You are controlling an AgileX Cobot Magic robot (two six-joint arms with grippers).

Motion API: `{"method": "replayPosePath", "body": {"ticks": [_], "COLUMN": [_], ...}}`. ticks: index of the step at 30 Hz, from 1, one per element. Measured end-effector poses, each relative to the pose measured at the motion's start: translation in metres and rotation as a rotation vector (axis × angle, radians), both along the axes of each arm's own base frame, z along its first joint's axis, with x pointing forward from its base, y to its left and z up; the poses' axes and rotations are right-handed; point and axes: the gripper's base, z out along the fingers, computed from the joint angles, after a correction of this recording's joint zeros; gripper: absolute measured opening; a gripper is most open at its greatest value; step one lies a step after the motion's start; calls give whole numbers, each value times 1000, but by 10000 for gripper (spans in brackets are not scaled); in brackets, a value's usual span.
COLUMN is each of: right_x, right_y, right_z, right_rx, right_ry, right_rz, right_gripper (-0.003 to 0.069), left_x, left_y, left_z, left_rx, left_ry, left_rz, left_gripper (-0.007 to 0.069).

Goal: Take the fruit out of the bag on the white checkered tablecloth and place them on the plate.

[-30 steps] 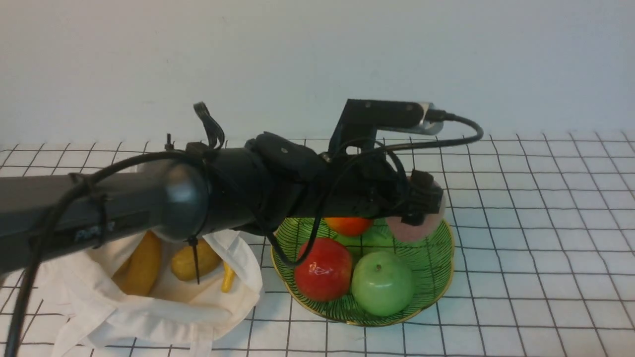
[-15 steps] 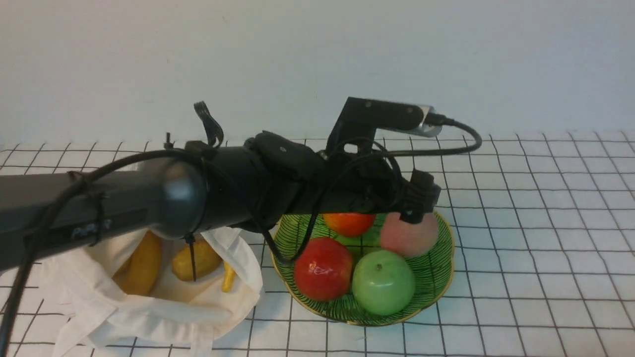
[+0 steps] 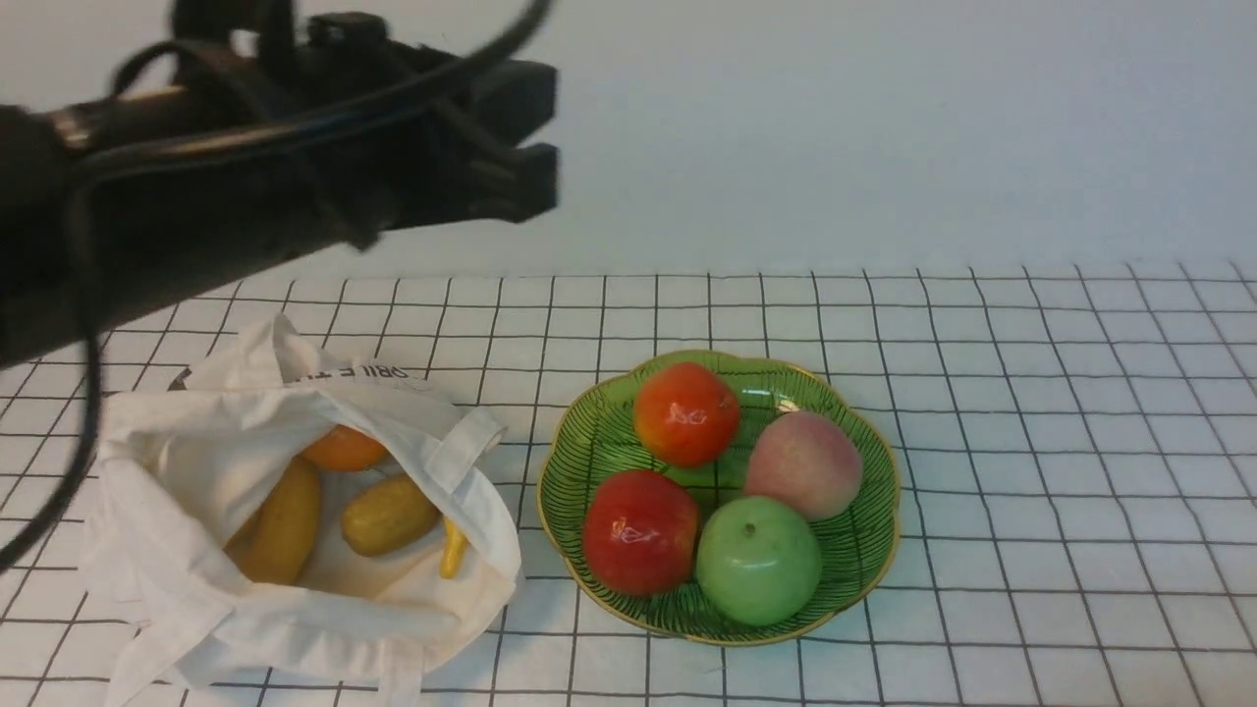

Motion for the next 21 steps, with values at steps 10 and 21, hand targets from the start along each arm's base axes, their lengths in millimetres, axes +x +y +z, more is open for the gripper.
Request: {"method": "replayPosePath", "body": {"ticks": [10,21], "right_x": [0,0], "right_y": [0,0], "right_z": [0,0], "right_rx": [0,0], "right_ry": [0,0], "right_rz": [0,0], "right_gripper": [-14,-14], "left_x": [-83,-110], "left_y": [46,57], "left_z": [-32,-41], "left_rx": [-37,-84], "left_ry": [-41,-79], "left_rz": [21,18], "left_gripper": [-8,-8]}}
